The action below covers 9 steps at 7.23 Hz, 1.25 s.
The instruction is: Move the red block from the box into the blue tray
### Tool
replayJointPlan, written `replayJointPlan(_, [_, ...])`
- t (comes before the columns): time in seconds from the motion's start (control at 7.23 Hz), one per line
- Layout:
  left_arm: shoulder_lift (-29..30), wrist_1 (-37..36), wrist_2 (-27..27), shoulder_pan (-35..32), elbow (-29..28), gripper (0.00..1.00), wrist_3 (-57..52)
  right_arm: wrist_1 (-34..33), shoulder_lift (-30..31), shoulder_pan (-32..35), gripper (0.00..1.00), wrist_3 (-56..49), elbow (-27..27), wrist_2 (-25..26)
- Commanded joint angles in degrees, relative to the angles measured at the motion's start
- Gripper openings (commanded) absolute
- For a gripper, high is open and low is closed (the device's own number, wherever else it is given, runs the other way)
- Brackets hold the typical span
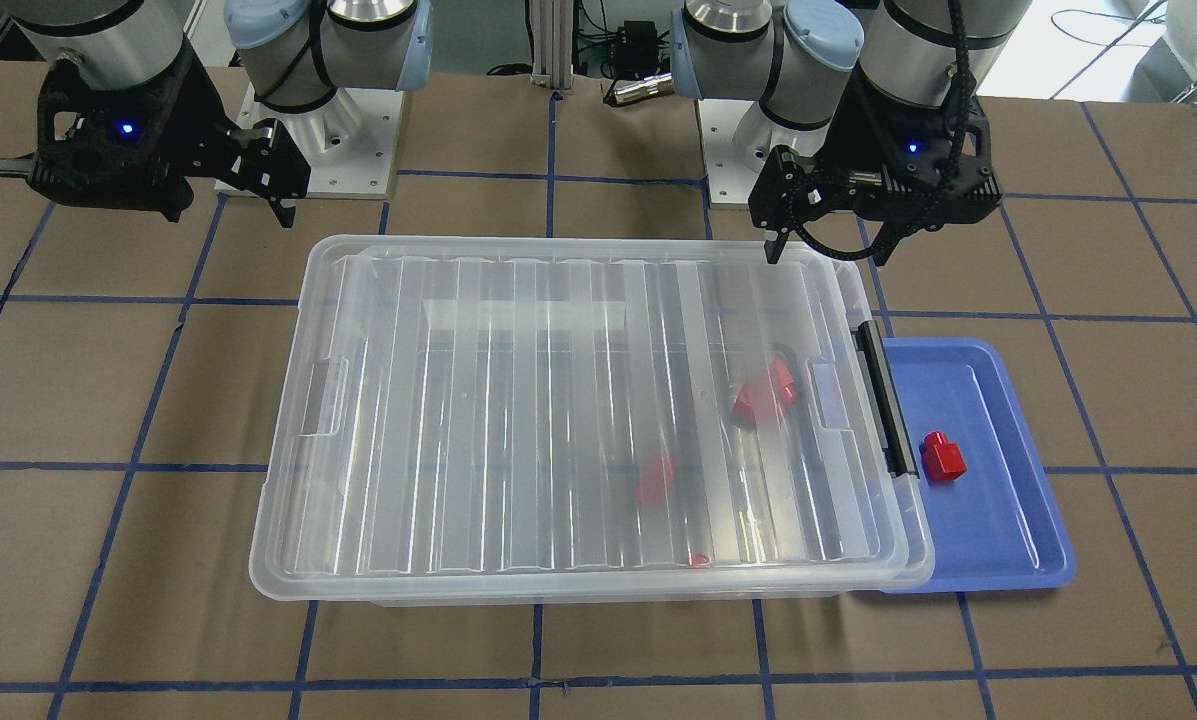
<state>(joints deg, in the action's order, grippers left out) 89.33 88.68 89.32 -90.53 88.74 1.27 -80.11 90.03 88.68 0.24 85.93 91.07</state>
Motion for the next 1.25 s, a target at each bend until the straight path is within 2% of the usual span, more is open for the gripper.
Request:
replayJointPlan(0.0, [-0.03,0.0,0.06,0.0,0.12,1.0,-0.04,-0.05,-0.21,0.0,1.0,0.2,0.03,-0.02])
replayJointPlan(1.11, [-0.21,-0.09,0.15,0.44,0.47,1.0,-0.12,-0.22,-0.38,0.0,1.0,0.37,-0.06,0.07])
